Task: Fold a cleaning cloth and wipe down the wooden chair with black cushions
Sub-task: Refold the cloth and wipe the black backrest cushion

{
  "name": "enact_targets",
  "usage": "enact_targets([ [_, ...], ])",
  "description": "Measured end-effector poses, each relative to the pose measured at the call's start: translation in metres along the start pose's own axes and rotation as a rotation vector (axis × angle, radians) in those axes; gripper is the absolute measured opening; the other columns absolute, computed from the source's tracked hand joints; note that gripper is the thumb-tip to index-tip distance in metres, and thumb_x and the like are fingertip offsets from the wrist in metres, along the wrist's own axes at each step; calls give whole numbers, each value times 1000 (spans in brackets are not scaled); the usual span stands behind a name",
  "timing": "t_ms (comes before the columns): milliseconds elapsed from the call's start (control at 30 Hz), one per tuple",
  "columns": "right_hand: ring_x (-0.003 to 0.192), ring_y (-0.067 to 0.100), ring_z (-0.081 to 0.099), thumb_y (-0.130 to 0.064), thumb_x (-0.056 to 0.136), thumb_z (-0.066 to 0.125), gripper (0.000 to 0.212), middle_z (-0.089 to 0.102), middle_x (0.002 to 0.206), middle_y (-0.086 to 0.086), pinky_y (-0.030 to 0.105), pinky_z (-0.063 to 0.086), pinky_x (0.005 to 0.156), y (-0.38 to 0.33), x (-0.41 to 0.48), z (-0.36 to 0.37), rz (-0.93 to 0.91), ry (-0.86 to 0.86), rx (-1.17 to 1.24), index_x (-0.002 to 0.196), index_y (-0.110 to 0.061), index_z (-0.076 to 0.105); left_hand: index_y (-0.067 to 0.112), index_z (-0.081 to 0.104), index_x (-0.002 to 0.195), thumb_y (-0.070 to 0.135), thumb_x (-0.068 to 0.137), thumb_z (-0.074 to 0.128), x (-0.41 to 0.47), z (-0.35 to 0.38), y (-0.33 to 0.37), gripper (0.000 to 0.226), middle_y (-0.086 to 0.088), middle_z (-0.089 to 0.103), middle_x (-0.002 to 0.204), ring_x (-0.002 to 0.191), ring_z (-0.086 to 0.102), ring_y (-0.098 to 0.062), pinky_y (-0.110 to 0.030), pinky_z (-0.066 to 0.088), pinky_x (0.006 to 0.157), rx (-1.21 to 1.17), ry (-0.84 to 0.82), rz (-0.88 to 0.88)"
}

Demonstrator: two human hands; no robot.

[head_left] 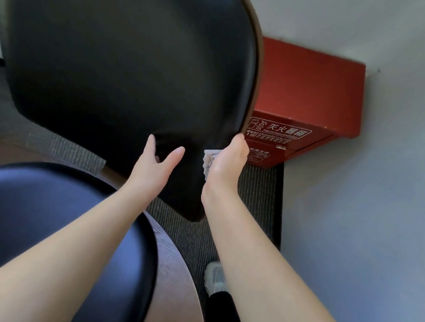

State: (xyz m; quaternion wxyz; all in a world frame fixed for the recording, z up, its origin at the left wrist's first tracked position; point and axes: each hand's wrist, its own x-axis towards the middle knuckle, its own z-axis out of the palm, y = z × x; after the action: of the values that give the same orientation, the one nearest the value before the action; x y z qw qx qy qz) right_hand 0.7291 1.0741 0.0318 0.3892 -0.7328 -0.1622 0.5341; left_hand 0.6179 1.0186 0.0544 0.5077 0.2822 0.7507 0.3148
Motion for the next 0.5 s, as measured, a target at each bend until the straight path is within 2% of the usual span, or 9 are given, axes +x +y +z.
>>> enact_targets([
  [33,107,39,55,-74,69,26,72,69,100,15,53,43,95,-10,-7,0,2,7,-40,110,-28,64,29,23,154,69,75,61,0,-2,6,96,5,42,151,139,41,-16,-42,35,115,11,-1,11],
  [100,107,40,56,-69,72,27,41,68,106,18,53,44,99,-33,-21,4,-113,1,-67,95,-52,55,31,23,153,71,73,61,2,-7,17,97,5,44,150,137,43,-16,-43,37,113,17,-2,25],
  [133,107,40,57,-67,74,28,29,68,104,17,56,45,99,-42,-26,5,-163,11,-62,87,-56,51,31,21,154,67,78,62,4,-9,22,94,6,42,152,138,41,-16,-41,35,115,16,6,38],
  [200,103,38,60,-64,76,27,23,69,94,12,58,46,95,-56,-30,6,-253,51,-73,82,-57,49,29,13,157,55,88,61,4,-13,34,88,6,29,159,144,31,-15,-37,28,118,45,31,61],
  [267,103,36,60,-64,77,27,33,69,92,10,56,46,95,-68,-35,9,-328,59,-93,94,-50,51,29,7,157,54,90,60,5,-17,48,90,5,18,163,147,24,-15,-40,24,120,91,49,84],
  [333,105,34,60,-65,77,26,61,66,101,11,54,45,95,-81,-42,10,-375,77,-99,115,-25,54,30,5,157,55,89,60,7,-22,61,91,3,15,164,149,20,-17,-43,22,120,123,50,114],
  [367,106,34,59,-66,78,27,67,64,105,12,54,46,94,-86,-44,11,-421,86,-105,117,-18,53,30,4,157,55,89,60,8,-25,69,91,2,13,164,149,19,-18,-44,22,121,141,48,128],
  [433,105,32,59,-65,82,31,62,61,109,9,53,49,90,-98,-48,11,-520,78,-135,114,-17,53,30,2,157,53,91,59,9,-32,85,90,0,8,165,150,17,-20,-41,18,121,194,53,167],
  [500,112,24,54,-55,91,40,54,58,117,5,49,48,94,-111,-49,13,-604,54,-213,123,-14,52,30,0,157,48,93,58,10,-40,101,88,-1,-1,165,150,13,-21,-37,15,119,271,63,221],
])
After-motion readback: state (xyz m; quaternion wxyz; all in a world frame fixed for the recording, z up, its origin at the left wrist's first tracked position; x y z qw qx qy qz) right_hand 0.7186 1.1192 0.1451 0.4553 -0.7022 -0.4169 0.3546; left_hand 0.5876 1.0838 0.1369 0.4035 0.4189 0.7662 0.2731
